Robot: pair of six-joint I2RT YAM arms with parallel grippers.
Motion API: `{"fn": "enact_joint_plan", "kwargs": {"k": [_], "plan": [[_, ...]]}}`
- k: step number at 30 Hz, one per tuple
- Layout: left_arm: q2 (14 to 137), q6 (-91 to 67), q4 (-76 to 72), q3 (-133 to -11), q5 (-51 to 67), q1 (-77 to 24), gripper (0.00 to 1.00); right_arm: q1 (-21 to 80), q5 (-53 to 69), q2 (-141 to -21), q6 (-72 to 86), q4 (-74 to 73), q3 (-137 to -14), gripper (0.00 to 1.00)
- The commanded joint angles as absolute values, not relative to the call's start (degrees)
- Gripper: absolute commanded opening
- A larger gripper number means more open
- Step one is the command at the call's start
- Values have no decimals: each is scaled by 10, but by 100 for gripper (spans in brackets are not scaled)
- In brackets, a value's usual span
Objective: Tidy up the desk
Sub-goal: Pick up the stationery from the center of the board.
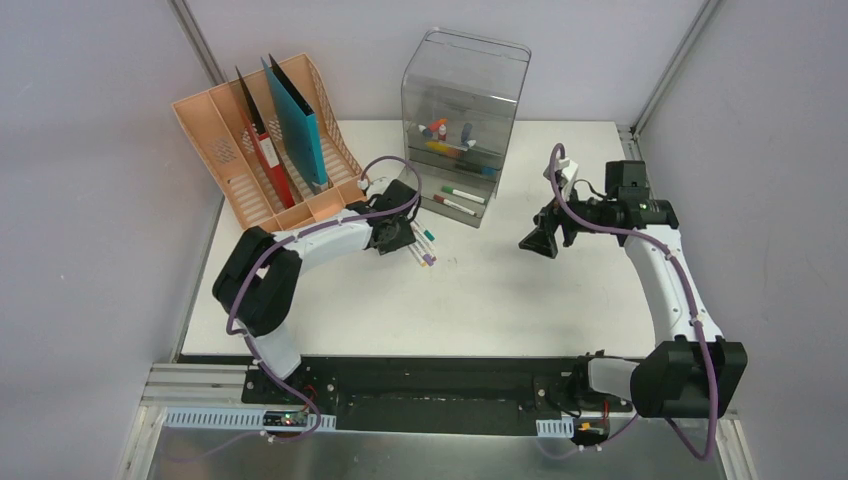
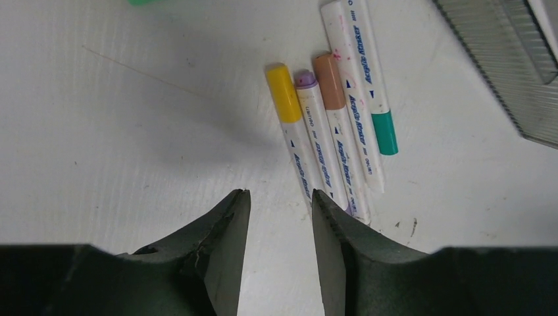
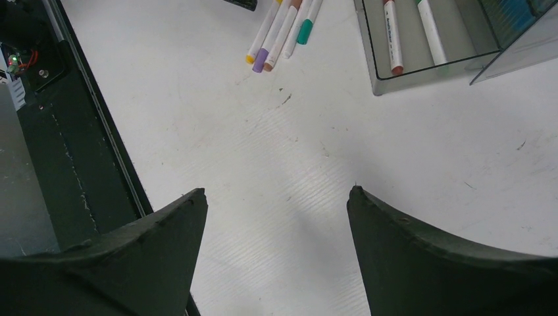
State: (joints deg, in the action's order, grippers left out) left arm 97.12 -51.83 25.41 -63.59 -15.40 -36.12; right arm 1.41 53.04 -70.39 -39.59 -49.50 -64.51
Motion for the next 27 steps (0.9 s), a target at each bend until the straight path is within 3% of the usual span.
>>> {"fn": "enact_joint_plan", "kwargs": {"k": [1,27], "plan": [[983,-504,276,-686,-193,-379,41,25,530,-726,-418,-511,-679,81],[1057,-538,333,-744,-216,-415,33,51,508,-755,-424,-515,-681,82]]}}
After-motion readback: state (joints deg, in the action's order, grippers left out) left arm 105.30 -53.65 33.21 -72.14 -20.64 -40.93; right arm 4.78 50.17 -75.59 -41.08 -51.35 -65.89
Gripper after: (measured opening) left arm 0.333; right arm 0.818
